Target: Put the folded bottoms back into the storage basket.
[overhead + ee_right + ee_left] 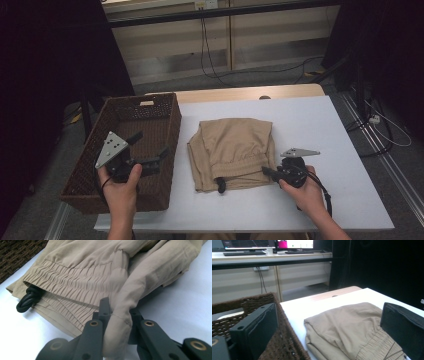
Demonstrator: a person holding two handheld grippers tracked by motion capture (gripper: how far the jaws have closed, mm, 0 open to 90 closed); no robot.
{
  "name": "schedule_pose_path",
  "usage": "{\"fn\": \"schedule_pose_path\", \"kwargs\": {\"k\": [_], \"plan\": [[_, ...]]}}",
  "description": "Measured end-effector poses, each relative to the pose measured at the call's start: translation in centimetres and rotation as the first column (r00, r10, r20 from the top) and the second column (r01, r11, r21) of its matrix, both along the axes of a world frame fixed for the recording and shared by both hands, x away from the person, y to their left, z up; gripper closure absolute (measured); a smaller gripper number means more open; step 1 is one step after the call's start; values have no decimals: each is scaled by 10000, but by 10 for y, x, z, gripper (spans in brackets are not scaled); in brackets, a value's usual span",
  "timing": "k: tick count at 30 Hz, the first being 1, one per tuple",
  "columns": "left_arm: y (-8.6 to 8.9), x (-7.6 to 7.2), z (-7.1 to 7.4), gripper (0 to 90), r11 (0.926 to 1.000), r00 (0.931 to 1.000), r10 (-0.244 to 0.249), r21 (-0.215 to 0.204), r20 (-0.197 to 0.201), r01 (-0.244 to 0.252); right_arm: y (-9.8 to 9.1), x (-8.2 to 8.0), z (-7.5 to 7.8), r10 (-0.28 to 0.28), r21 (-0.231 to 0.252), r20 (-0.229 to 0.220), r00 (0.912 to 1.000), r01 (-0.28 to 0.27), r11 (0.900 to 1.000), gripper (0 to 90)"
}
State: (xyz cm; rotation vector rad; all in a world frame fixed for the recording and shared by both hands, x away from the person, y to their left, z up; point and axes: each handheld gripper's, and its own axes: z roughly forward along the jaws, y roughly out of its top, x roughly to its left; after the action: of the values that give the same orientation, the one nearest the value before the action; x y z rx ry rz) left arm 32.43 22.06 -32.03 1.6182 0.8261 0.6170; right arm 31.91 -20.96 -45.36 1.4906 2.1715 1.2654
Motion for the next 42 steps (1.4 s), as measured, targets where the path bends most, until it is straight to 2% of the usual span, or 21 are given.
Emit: {"fn": "schedule_pose_path", "kwargs": {"k": [3, 5, 14, 18, 23, 30, 35, 38, 42], "plan": [[-6, 2, 3, 16, 9999, 10000, -82, 87, 56, 81, -2, -1, 0, 37, -6, -3, 10000, -37, 10000, 800], [-11, 3, 5, 16, 9999, 9999, -111, -7, 88, 111, -4, -2, 1, 33, 51, 35, 10000, -33, 10000, 800], [-31, 13, 6, 16, 9991, 9991, -408, 65, -92, 408, -7, -7, 2, -37, -71, 73, 10000, 38, 10000, 801], [-35, 15, 7, 15, 9987, 9987, -497, -94, -134, 495, -7, -10, 3, -47, -91, 110, 9999, 48, 9999, 801], [-43, 18, 9, 15, 9986, 9987, -485, -235, -178, 481, -8, -12, 3, -71, -91, 102, 9999, 72, 9999, 801], [-56, 26, 14, 15, 9985, 9983, -539, -149, -199, 536, -10, -12, 3, -56, -142, 173, 9998, 59, 9999, 801], [-64, 32, 11, 15, 9982, 9976, -591, -98, -355, 588, -12, -13, 4, -83, -162, 195, 9998, 86, 9998, 800], [-69, 35, 8, 15, 9977, 9971, -646, -219, -403, 637, -13, -14, 4, -109, -170, 181, 9998, 112, 9998, 801], [-75, 40, 3, 14, 9975, 9961, -700, -122, -534, 694, -13, -14, 3, -99, -205, 213, 9997, 104, 9997, 800]]}}
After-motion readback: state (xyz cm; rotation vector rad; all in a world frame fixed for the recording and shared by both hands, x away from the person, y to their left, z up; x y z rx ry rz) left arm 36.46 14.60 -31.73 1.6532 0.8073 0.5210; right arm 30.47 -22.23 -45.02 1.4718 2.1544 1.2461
